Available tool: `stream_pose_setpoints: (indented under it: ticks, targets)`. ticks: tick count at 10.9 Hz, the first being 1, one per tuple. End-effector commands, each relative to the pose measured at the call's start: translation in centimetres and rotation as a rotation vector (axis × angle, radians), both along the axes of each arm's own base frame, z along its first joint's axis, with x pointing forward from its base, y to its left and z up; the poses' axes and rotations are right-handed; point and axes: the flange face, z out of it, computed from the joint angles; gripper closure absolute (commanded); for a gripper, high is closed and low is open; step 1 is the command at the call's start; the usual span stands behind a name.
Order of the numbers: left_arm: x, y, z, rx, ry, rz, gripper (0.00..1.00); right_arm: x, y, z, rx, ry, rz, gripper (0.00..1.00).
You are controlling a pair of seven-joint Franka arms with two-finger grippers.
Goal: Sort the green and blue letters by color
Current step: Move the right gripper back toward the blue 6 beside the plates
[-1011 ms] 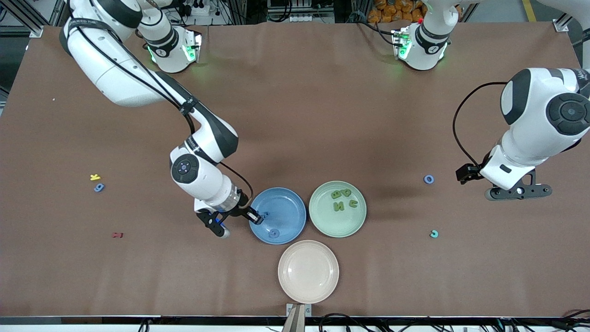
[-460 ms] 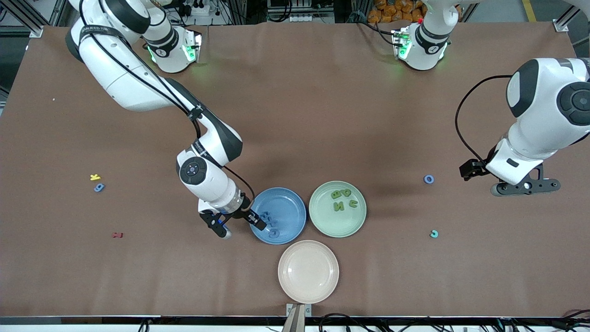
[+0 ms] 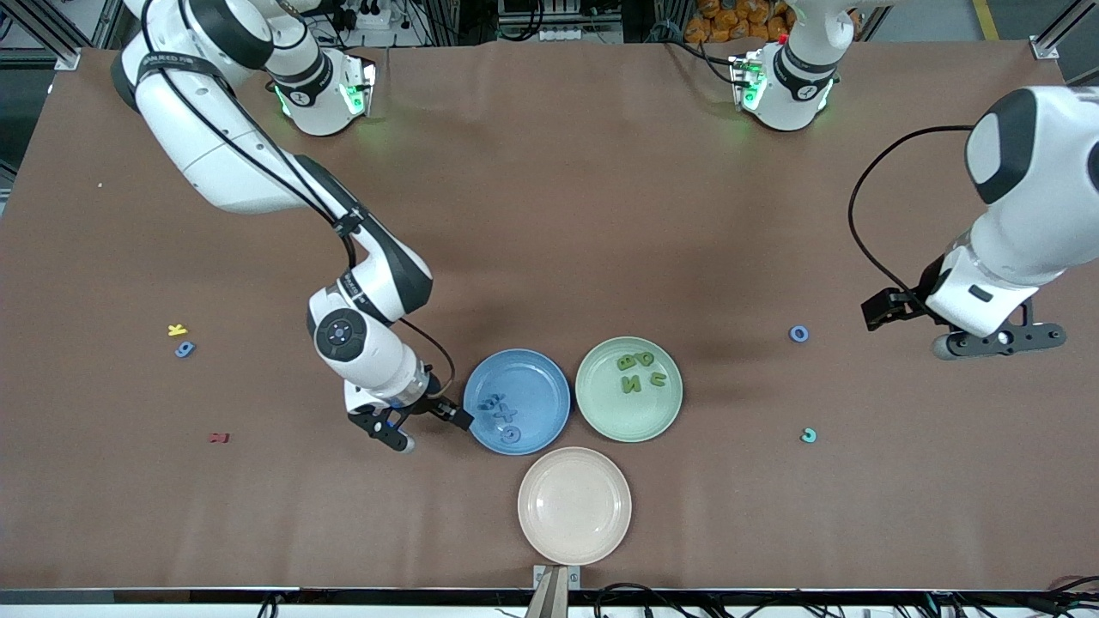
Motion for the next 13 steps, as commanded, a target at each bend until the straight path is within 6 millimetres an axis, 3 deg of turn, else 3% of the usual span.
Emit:
stream_pose_setpoints:
  ticks: [1,5,7,9,10,11,13]
  targets:
    - [-0.1,0.8,5.4,-0.032,-0.013,-0.034,0.0,-2.1,-5.6,0.7,-0.096,0.025,0.13,0.0]
    - [-0.4,1.7,8.6,-0.005,-0.009,-0.14,0.0,-6.1,-9.7,0.9,-0.254,0.027,0.258,0.0]
    - [-1.5,2.0,11.6,-0.002,0.005,-0.143,0.0,-7.9,-12.7,2.1,-0.297,0.035,0.313,0.0]
    - [-4.2,1.2,14.4,0.003,0.03,-0.149,0.0,-11.0,-12.8,3.1,-0.333,0.044,0.331,0.0]
    - [-4.6,0.8,14.5,0.005,0.039,-0.146,0.0,-12.0,-12.9,3.4,-0.347,0.047,0.339,0.0]
    - [-4.8,0.5,14.6,0.006,0.048,-0.152,0.0,-12.2,-13.2,4.0,-0.358,0.042,0.354,0.0]
    - [-4.8,0.1,14.7,0.001,0.047,-0.161,0.0,-11.5,-16.0,4.1,-0.365,0.046,0.407,0.0]
